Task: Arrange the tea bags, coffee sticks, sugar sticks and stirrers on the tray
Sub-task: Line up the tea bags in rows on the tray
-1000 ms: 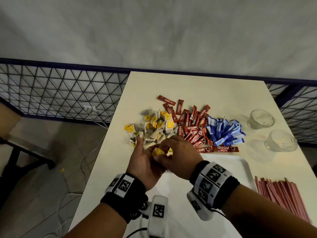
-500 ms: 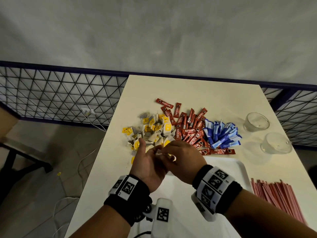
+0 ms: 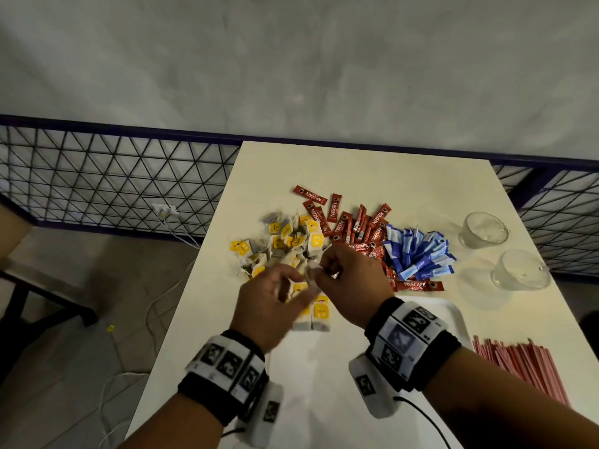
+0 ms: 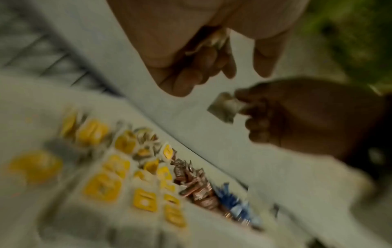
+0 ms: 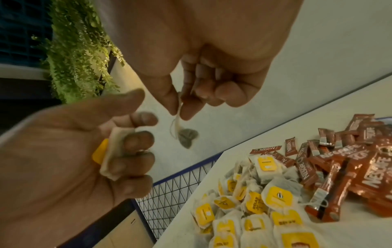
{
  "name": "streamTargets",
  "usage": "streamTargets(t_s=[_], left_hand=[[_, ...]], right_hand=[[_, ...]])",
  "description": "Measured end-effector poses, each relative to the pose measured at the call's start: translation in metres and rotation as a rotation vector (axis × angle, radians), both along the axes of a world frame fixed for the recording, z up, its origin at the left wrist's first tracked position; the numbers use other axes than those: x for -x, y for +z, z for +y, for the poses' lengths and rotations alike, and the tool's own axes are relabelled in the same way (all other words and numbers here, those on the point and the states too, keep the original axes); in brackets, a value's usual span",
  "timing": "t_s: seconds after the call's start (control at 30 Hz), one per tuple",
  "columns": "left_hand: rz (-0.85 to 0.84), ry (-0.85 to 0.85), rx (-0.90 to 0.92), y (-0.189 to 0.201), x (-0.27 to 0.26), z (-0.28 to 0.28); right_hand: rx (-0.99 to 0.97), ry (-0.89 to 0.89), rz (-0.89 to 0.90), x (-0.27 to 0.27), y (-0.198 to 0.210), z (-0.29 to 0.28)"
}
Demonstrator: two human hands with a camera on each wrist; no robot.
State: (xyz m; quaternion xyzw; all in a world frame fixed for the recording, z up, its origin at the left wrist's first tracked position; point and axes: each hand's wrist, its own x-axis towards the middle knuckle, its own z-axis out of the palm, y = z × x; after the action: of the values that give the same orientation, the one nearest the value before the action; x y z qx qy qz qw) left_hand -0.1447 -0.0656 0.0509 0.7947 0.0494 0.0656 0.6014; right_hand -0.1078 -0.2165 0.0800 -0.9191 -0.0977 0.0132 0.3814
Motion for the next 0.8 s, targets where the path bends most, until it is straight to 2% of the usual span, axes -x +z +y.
streamTargets(t_s=[0.03, 0.07, 0.1, 0.23, 0.37, 0.47, 0.53, 0.67, 0.8], left_hand=[[-0.077, -0.123, -0.279, -0.002, 0.002, -0.002], [-0.113, -0.163, -0.487, -0.003, 0.002, -0.004], [-0.117, -0.146, -0.590, -0.002, 0.002, -0.004], [-0.231, -0.050, -0.718, -0.007, -0.002, -0.002], [-0.234, -0.042, -0.801, -0.008, -0.003, 0.001], [-0.244, -0.057, -0.745, -0.007, -0.007, 0.003], [-0.192, -0.117, -0.634, -0.006, -0.010, 0.006], [0.077, -0.207, -0.136, -0.008, -0.013, 0.013], [0.199, -0.238, -0.136, -0.018, -0.016, 0.013]], right_hand=[[0.000, -0.016, 0.019, -0.001, -0.001, 0.001], [-0.009, -0.024, 0.042, -0.001, 0.000, 0.003], [-0.024, -0.024, 0.067, -0.001, 0.000, 0.005], [-0.057, 0.015, 0.125, -0.002, 0.005, 0.005], [-0.124, 0.017, 0.170, -0.006, 0.003, 0.003], [-0.184, 0.010, 0.195, -0.007, 0.002, 0.000], [-0.237, 0.023, 0.188, -0.006, 0.001, -0.005], [-0.159, 0.140, 0.190, -0.006, -0.004, -0.015], [-0.083, 0.154, 0.252, -0.008, -0.026, -0.018]])
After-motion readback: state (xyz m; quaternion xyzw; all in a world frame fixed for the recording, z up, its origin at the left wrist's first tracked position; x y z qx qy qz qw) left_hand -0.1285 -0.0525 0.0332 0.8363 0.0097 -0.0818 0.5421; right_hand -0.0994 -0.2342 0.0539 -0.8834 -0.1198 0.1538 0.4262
